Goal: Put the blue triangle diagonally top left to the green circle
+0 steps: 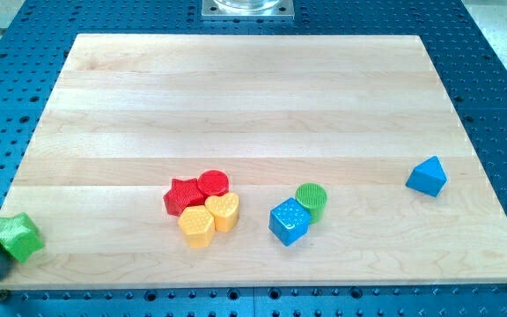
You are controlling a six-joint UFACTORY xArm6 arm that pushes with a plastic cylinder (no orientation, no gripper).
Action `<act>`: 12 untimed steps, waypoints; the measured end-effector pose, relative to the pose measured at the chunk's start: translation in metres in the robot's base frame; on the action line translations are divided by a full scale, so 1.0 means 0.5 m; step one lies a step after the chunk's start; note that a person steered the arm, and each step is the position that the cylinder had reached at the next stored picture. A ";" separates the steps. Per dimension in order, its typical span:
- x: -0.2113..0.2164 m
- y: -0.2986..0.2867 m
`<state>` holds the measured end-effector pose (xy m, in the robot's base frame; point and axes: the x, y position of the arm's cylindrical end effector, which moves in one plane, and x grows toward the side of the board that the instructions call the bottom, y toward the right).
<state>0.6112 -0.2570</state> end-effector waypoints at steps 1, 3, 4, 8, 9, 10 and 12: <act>-0.069 0.024; -0.253 -0.001; -0.269 0.053; -0.404 1.067; -0.275 1.144; -0.203 0.961; -0.202 0.732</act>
<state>0.5101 0.1092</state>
